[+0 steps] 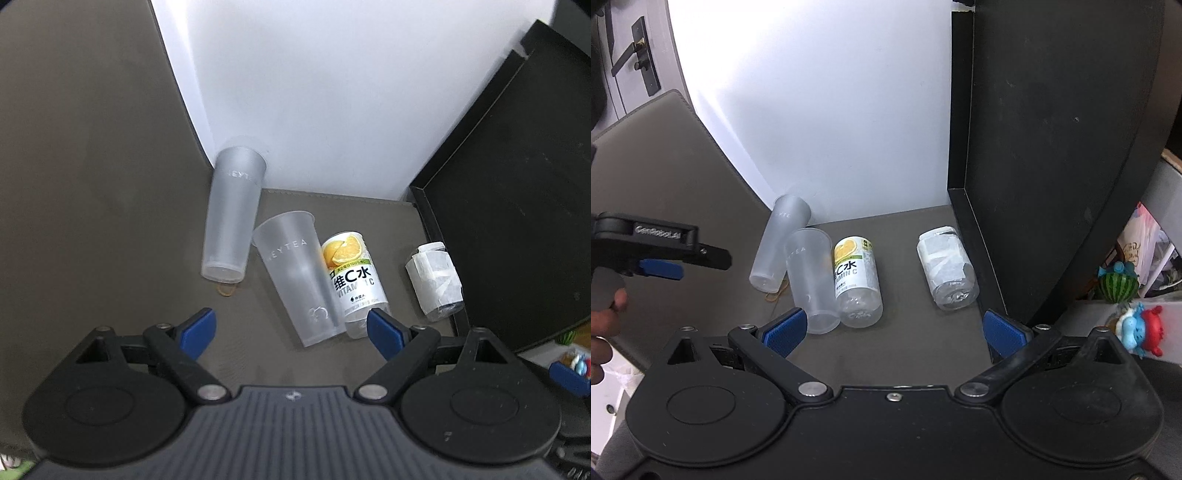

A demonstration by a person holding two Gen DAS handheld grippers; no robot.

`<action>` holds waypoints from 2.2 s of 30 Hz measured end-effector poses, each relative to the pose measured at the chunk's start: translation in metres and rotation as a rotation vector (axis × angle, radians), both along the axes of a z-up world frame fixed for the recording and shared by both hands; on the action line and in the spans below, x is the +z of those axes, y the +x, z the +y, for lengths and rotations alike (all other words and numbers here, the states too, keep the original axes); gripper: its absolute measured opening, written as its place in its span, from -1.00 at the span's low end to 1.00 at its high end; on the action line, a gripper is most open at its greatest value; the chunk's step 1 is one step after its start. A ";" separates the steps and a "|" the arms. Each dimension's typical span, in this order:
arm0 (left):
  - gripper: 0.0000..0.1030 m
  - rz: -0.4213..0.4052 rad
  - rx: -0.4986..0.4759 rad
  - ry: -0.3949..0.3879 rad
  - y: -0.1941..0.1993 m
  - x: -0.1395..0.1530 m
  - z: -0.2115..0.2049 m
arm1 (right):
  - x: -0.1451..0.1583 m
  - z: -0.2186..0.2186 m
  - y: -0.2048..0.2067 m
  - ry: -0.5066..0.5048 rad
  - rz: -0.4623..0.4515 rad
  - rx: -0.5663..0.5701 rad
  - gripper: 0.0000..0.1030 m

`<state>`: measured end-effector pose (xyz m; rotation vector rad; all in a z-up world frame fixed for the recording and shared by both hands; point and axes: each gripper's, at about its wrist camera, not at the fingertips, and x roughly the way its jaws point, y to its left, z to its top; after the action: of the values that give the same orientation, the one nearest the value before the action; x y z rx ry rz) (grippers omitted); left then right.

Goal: Flip cup upright
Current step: 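Move the left gripper to the lying frosted cup and grasp its base, then lift the frosted cup off the seat with the left gripper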

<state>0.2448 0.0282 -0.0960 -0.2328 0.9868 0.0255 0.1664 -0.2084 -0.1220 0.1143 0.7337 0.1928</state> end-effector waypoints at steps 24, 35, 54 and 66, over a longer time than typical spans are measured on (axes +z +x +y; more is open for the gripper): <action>0.40 0.190 0.055 -0.144 0.095 -0.106 -0.005 | -0.039 0.004 0.049 0.047 0.013 -0.011 0.99; 0.26 0.236 0.097 -0.144 0.113 -0.143 -0.008 | -0.063 0.005 0.067 0.061 0.083 -0.004 0.98; 0.19 0.161 0.060 -0.106 0.092 -0.114 0.001 | -0.060 0.005 0.069 0.147 0.146 -0.052 0.97; 0.19 0.104 -0.002 -0.066 0.060 -0.078 0.000 | -0.051 0.004 0.069 0.270 0.188 -0.076 0.99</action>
<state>0.3045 0.0282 -0.1744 -0.2937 1.0920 0.0036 0.2351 -0.2047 -0.1731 0.4215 0.8869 0.2097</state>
